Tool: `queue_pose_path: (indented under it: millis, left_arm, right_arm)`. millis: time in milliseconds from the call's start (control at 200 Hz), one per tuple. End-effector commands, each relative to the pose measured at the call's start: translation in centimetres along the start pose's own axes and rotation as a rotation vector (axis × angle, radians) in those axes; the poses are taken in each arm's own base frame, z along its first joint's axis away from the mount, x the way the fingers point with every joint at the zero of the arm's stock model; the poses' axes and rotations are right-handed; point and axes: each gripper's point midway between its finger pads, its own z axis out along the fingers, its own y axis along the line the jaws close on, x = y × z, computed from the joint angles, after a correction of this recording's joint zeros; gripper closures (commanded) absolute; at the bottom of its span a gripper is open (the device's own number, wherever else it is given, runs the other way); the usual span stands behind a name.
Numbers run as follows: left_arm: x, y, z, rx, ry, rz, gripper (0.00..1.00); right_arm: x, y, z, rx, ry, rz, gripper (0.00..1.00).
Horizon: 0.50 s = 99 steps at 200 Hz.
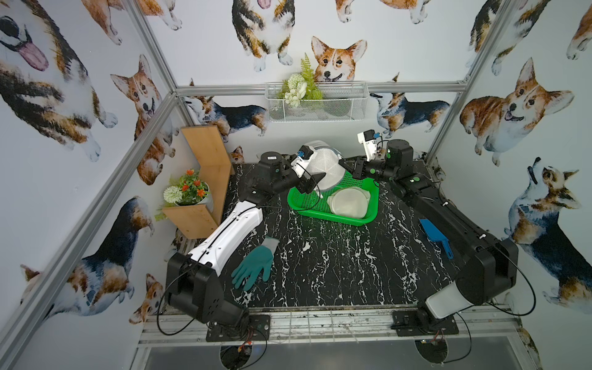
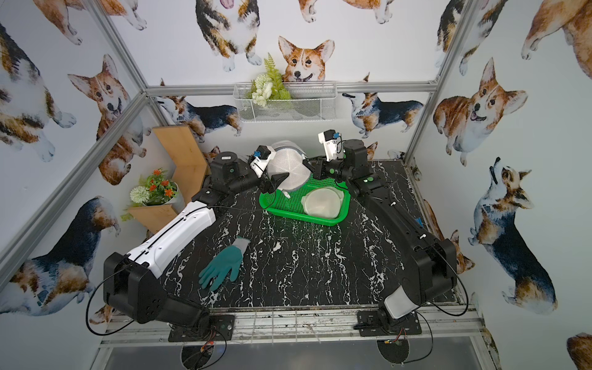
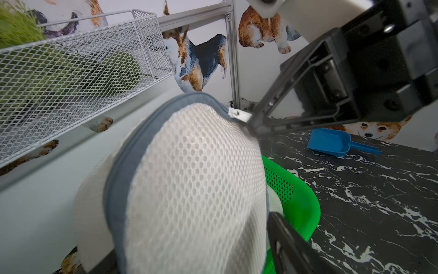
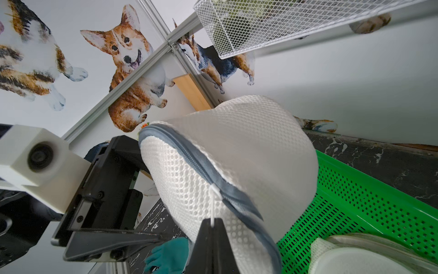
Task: Turn the laundry bag inside out
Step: Zip the zipper on the laundry bag.
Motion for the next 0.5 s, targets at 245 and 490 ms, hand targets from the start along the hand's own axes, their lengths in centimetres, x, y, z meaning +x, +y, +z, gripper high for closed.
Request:
queue_pose_path:
  millis: [245, 490]
  left_arm:
    - [4.4, 2.5, -0.6, -0.187, 0.233, 0.080, 0.16]
    - [2.6, 0.4, -0.7, -0.079, 0.151, 0.137, 0.16]
  right_arm:
    - [-1.3, -2.5, -1.2, 0.153, -0.042, -0.073, 1.00]
    - [-0.8, -3.1, -0.8, 0.191, 0.005, -0.129, 1.00]
